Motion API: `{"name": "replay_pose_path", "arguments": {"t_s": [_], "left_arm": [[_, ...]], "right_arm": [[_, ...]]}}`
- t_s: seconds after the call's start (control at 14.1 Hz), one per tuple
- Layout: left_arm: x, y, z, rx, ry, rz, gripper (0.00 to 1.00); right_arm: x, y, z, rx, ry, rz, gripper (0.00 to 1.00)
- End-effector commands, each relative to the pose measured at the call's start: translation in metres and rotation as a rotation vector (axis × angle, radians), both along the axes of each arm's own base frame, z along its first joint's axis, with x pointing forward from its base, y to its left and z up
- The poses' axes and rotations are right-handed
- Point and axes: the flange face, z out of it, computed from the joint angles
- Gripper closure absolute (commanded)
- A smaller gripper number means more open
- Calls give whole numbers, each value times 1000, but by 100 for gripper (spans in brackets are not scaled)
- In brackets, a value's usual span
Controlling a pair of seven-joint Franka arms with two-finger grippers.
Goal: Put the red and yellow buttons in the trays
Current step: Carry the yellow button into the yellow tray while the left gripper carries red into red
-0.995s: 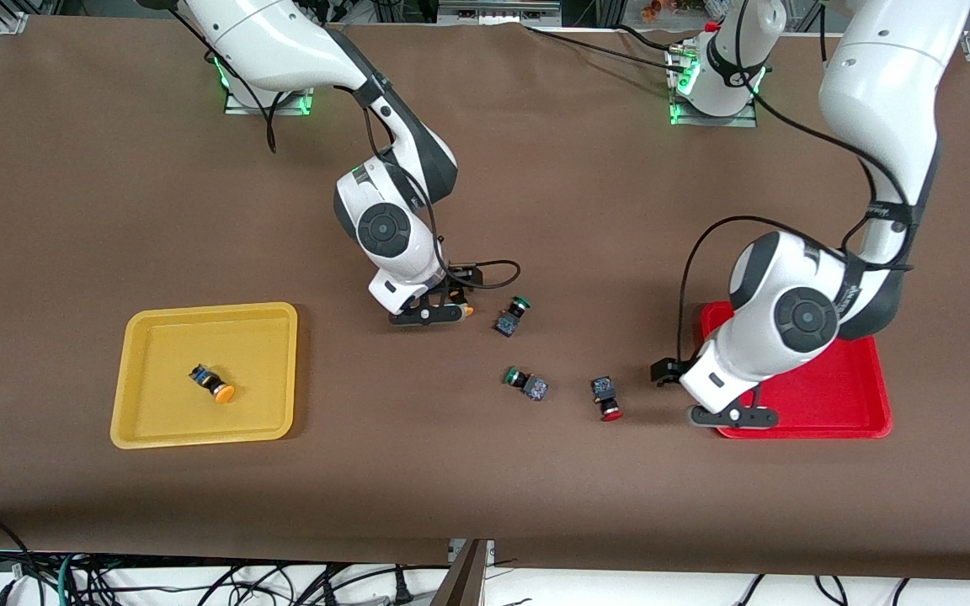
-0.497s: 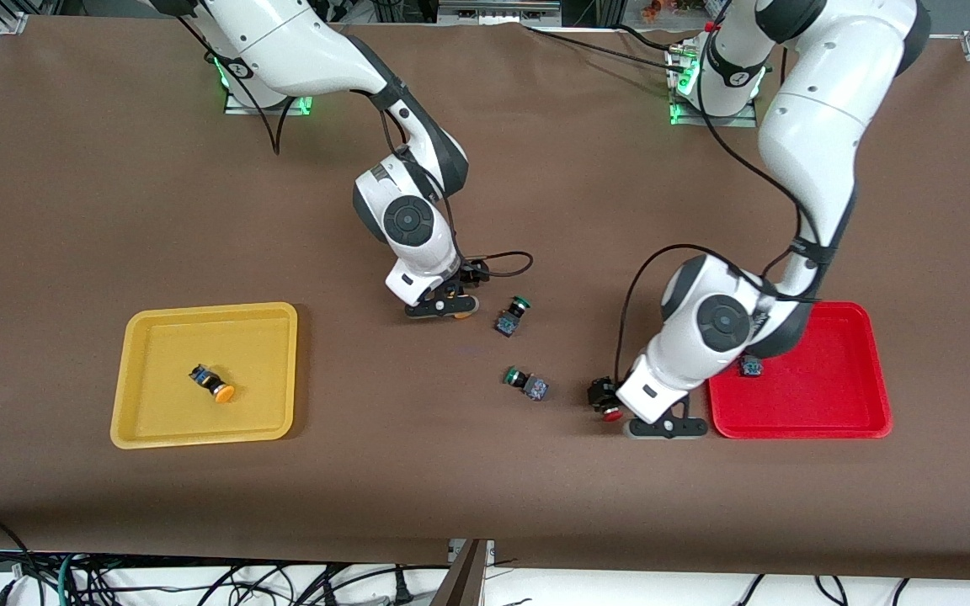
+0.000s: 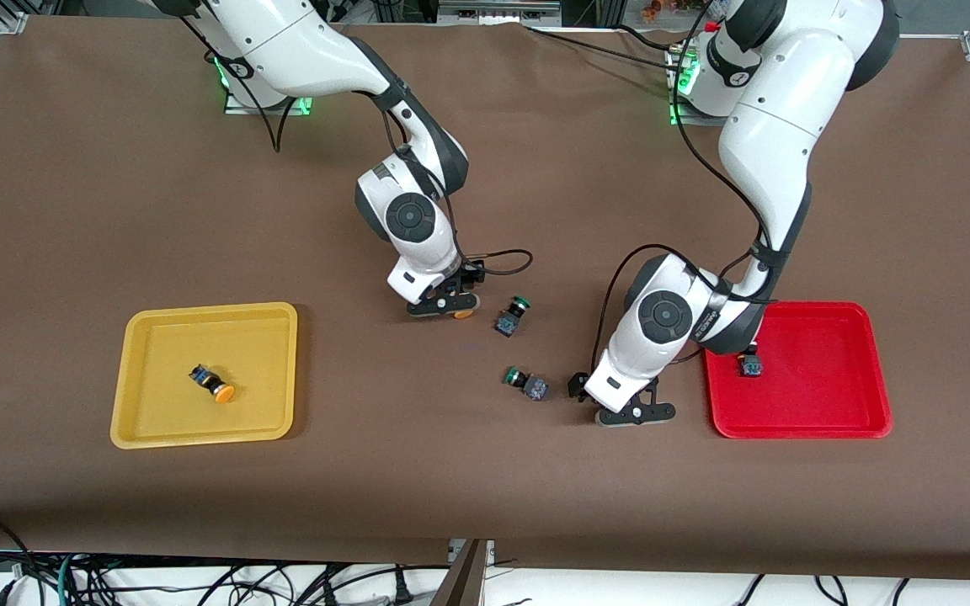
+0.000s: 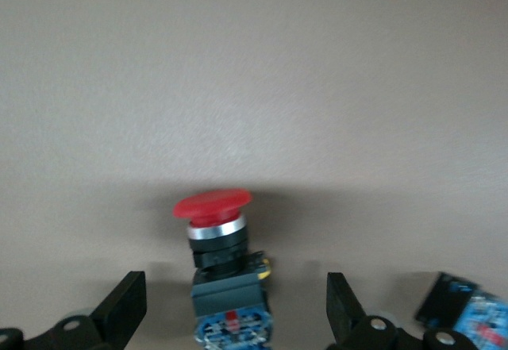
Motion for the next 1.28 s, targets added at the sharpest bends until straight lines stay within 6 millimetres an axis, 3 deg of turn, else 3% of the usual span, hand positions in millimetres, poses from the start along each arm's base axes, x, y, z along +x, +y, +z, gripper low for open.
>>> {"name": "replay_pose_path", "arguments": {"t_s": [0.0,0.07,0.14,0.21,0.28,0.43,0.57,0.78,0.92,1.07,1.21], "left_arm": [[-7,9,-11,22,6,11,0],[-9,10,-13,11,-6,11,27],[-9,8,-13,2,-19,8,62],[-9,8,-13,2,-19,8,82],[-8,9,-9,1,-23,10,93],[-4,12,4,4,-32,8,97],[1,33,27,42,0,30,87],[4,66,76,122,83,14,87],[0,99,86,171,171,-11,86],[-4,137,92,209,273,-76,86],[1,189,97,203,305,-133,87]], "right_arm": [[-3,-1,2,-12,-22,19,81],[-2,-2,3,-11,-24,24,92],[2,-4,6,-9,-29,42,98],[10,-13,12,-14,-41,67,99],[19,-25,20,-31,-45,76,99],[32,-42,37,-60,-39,122,99],[53,-74,58,-97,-41,186,99],[88,-162,91,-180,10,368,99],[107,-225,109,-208,25,460,99],[114,-269,104,-221,53,452,99],[115,-303,83,-218,70,408,98]]}}
